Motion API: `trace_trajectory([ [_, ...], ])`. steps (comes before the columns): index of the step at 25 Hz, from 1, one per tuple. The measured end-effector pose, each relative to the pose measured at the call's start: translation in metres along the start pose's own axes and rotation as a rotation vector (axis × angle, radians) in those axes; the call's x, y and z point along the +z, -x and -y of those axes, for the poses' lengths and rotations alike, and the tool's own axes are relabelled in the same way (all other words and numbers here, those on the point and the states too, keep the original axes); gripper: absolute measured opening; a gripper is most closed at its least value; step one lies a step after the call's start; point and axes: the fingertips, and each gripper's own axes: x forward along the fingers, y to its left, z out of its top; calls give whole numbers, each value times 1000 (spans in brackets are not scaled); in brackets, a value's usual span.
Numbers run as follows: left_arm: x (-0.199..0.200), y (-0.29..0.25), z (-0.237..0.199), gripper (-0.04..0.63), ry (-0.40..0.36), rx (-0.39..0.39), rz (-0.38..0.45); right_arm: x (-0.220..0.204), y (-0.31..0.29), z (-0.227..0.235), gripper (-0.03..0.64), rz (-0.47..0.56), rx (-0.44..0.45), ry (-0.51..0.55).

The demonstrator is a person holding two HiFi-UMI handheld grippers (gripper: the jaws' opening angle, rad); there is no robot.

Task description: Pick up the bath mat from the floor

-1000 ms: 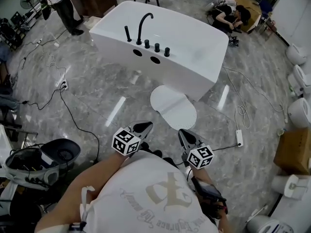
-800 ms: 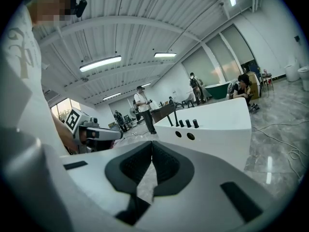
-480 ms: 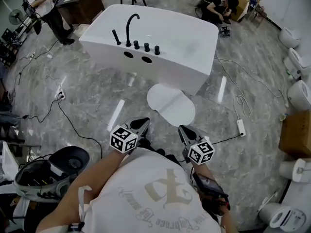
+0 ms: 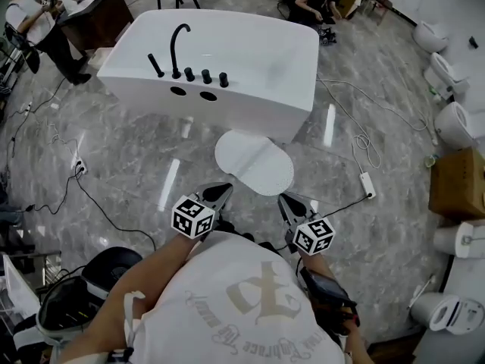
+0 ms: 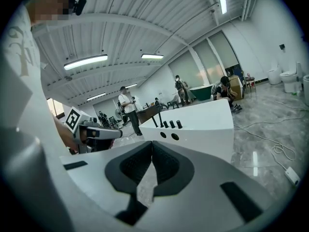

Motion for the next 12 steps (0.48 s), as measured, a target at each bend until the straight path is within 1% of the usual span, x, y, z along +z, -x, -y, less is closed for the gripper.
trace_trajectory([
  [3, 5, -18, -11, 11, -10, -37, -11, 2, -10, 14, 6, -1, -38, -10],
  [12, 32, -36, -75, 11, -11, -99, -32, 28, -64, 16, 6, -6, -101, -21],
])
